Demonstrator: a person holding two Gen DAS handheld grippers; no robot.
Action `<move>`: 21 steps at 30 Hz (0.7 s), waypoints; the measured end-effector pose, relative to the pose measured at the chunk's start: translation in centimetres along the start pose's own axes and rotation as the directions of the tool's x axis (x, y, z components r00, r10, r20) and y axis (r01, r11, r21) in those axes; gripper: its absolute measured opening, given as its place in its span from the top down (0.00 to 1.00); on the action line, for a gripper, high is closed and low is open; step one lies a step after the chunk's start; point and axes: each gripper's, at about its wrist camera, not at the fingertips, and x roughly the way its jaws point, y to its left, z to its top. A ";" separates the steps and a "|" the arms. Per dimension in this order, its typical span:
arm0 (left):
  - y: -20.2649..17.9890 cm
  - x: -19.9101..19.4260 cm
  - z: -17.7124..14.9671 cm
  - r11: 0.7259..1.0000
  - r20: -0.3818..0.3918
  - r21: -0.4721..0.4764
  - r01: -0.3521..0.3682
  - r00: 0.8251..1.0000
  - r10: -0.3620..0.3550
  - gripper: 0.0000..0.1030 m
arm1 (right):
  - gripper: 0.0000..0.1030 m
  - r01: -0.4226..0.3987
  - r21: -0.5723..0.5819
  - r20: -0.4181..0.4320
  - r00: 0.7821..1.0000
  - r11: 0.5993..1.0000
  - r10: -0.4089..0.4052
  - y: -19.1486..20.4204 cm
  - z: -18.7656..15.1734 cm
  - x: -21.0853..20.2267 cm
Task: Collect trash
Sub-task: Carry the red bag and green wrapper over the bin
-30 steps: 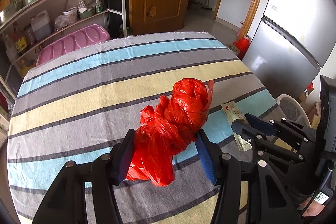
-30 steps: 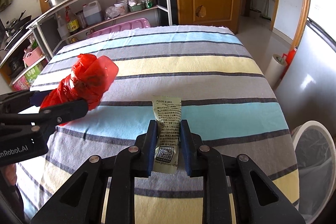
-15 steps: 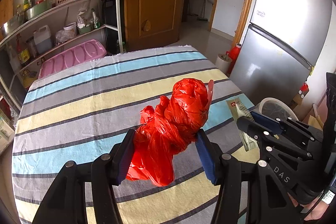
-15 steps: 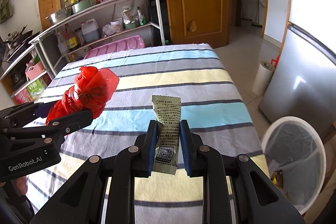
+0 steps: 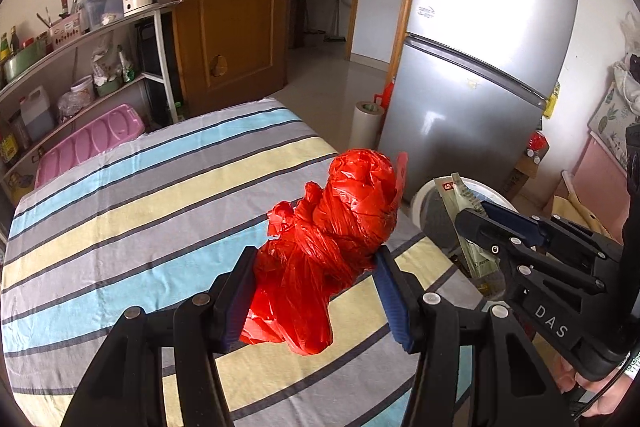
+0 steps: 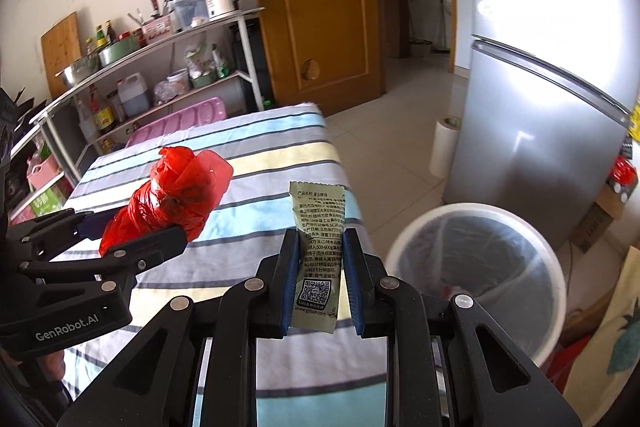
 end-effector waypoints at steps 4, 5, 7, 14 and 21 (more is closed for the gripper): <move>-3.6 1.1 0.4 0.998 -0.007 0.043 0.040 0.999 -0.040 0.44 | 0.78 0.044 0.038 0.014 0.999 0.998 -0.045 -3.0 -0.5 -1.6; -4.5 1.3 0.5 0.997 -0.010 0.054 0.050 0.999 -0.050 0.44 | 0.78 0.058 0.047 0.018 0.998 0.997 -0.059 -3.7 -0.6 -2.0; -6.4 1.9 0.7 0.994 -0.020 0.078 0.076 0.997 -0.075 0.44 | 0.78 0.083 0.069 0.022 0.996 0.994 -0.084 -5.3 -0.8 -2.8; -11.8 4.3 1.4 0.977 -0.058 0.146 0.157 0.987 -0.150 0.44 | 0.78 0.158 0.140 0.011 0.987 0.977 -0.161 -10.3 -1.6 -4.4; -15.7 7.7 1.9 0.961 -0.128 0.175 0.213 0.973 -0.193 0.44 | 0.78 0.220 0.169 -0.042 0.976 0.961 -0.216 -13.7 -2.7 -3.6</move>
